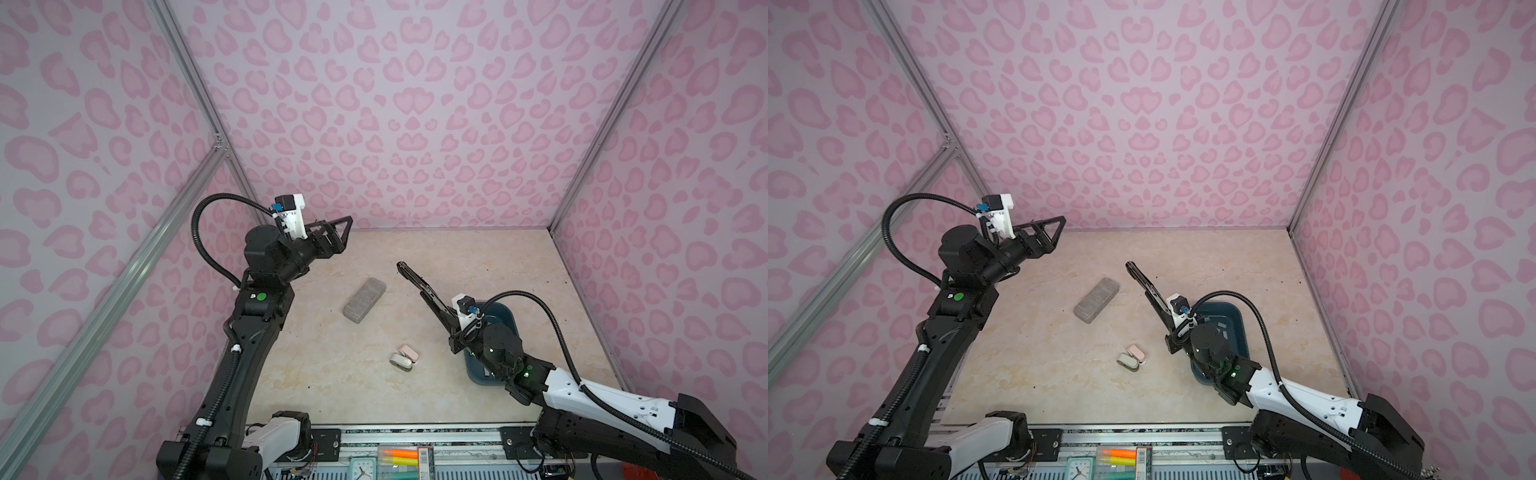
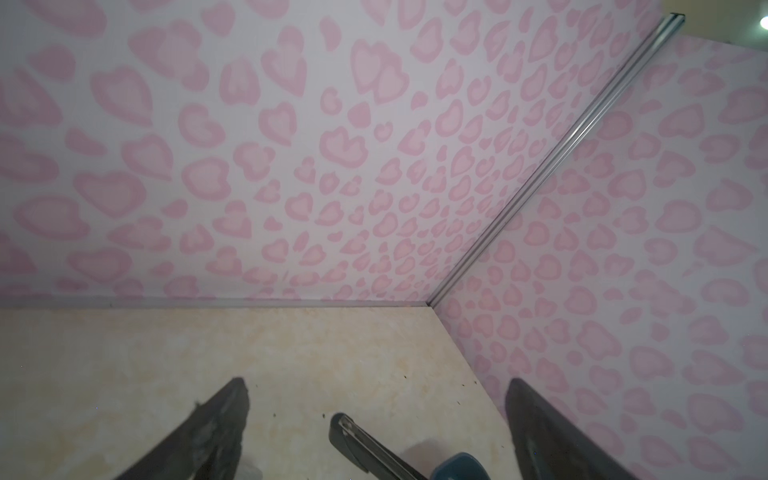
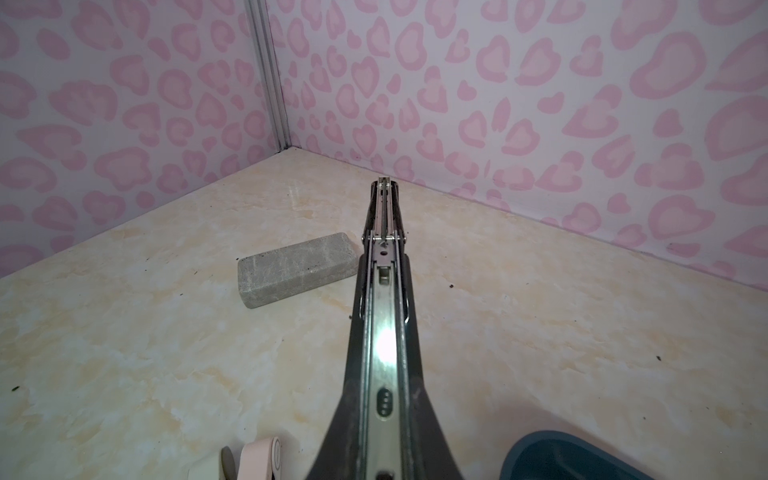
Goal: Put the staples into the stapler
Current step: 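Lower the unfolded stapler onto the table with the right gripper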
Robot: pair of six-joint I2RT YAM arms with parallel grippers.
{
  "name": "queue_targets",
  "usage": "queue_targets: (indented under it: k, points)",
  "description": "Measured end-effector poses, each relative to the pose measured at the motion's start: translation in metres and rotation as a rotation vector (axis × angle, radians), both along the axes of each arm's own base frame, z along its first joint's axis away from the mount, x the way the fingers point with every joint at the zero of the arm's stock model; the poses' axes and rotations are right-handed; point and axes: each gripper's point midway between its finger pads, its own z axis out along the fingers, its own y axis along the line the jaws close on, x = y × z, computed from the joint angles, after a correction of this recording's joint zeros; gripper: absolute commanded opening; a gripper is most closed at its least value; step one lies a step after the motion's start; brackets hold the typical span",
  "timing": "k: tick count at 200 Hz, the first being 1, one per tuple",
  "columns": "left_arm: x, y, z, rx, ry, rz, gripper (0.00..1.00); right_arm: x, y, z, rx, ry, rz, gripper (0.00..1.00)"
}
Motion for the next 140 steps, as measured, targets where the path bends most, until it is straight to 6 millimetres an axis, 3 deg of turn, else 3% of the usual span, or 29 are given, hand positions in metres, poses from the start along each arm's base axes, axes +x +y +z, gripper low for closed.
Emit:
queue_targets:
  k: [38,65,79,107,140]
  points:
    - [-0.042,-0.039,-0.071,0.026,0.128,-0.102,0.97,0.001,-0.014,0.005,0.019,0.017,-0.067,0.0]
    - [-0.058,-0.033,-0.121,0.121,0.195,-0.075,0.97,0.003,-0.026,0.018,0.046,0.028,-0.133,0.0]
    - [-0.066,-0.025,-0.138,0.167,0.211,-0.053,0.97,0.005,-0.03,0.029,0.089,0.047,-0.169,0.0]
    - [-0.076,-0.012,-0.141,0.237,0.162,-0.01,0.97,0.009,-0.031,0.028,0.168,0.128,-0.228,0.0]
    - [-0.063,-0.003,-0.134,0.36,0.135,0.036,0.97,0.019,-0.02,-0.006,0.157,0.205,-0.266,0.0]
